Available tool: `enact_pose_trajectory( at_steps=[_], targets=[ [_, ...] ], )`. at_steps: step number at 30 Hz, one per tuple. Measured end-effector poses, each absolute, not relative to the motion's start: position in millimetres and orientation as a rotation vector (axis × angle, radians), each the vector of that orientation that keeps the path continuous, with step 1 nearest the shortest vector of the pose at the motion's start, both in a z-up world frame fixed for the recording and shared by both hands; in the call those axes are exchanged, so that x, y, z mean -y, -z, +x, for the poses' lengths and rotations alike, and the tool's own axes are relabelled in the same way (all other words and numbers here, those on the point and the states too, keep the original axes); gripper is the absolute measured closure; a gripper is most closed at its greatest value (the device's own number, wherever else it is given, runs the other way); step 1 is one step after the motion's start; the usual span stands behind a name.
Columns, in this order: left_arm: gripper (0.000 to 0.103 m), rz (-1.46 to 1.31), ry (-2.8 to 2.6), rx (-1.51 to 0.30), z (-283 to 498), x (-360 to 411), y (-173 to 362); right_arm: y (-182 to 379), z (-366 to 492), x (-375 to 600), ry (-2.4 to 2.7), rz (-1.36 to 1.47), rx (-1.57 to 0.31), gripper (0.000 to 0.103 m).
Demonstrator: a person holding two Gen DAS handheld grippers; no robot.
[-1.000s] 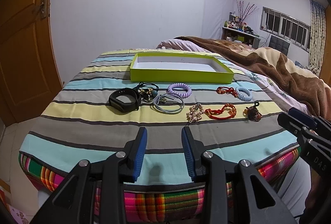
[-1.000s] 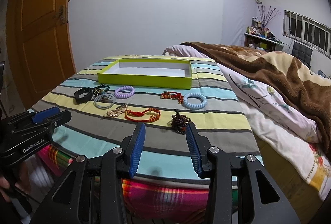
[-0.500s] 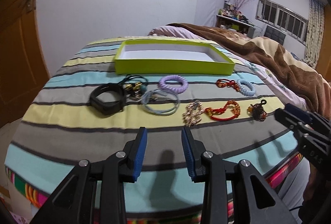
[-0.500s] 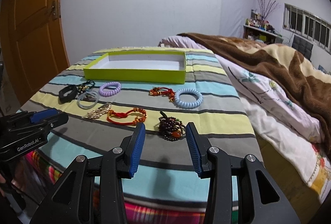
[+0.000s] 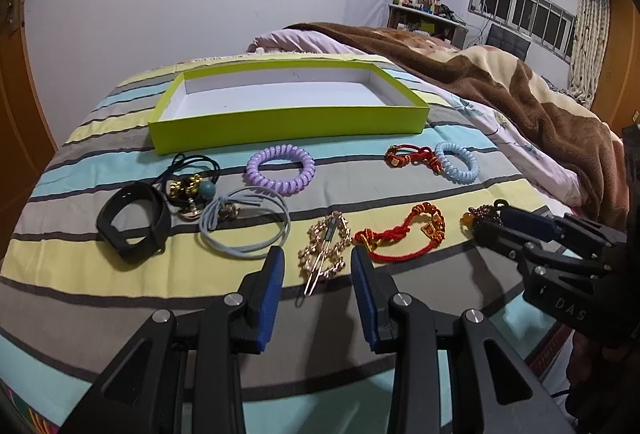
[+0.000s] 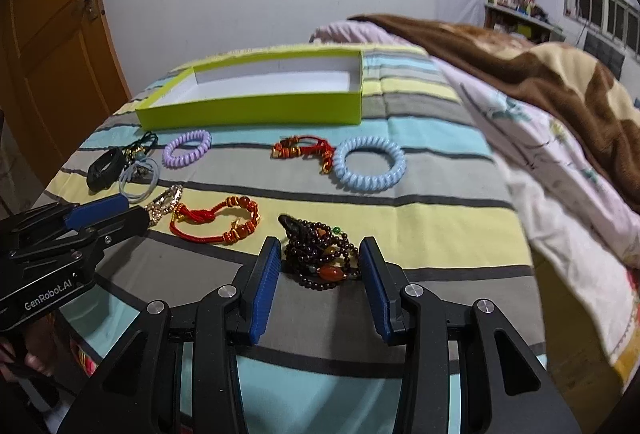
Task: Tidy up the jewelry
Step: 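Grasp the dark beaded scorpion pendant with the right tool while the left tool grasps the gold brooch, then carry both pieces into the green box and open both tools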
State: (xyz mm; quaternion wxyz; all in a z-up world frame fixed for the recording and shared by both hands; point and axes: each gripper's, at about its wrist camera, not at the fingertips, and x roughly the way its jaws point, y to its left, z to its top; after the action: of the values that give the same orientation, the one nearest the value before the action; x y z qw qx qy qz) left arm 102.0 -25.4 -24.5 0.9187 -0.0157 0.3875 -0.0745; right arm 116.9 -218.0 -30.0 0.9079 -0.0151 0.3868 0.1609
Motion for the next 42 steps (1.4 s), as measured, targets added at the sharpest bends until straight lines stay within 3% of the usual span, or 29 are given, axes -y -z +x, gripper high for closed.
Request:
enact_pose_trajectory(
  at_steps=[3, 5, 6, 20, 42],
  targets=[
    [0.068, -0.021, 0.15, -0.814, 107.9, 27.0, 26.8, 31.3, 120.5, 218.7, -0.342, -0.024, -0.81, 0.064],
    [0.077, -0.017, 0.155, -0.821, 110.3, 27.3, 28.3, 30.9, 121.7, 220.9, -0.344, -0.015, -0.817, 0.075],
    [0.078, -0.016, 0.155, -0.826, 111.1, 27.5, 29.0, 30.4, 122.6, 222.5, -0.342, -0.01, -0.819, 0.075],
    [0.085, -0.01, 0.129, -0.796, 103.1, 26.3, 22.8, 27.4, 118.5, 227.2, -0.362, 0.002, -0.81, 0.092],
    [0.09, -0.041, 0.161, -0.682, 78.0, 18.3, -14.1, -5.1, 98.5, 227.5, -0.403, 0.025, -0.725, 0.093]
  ],
)
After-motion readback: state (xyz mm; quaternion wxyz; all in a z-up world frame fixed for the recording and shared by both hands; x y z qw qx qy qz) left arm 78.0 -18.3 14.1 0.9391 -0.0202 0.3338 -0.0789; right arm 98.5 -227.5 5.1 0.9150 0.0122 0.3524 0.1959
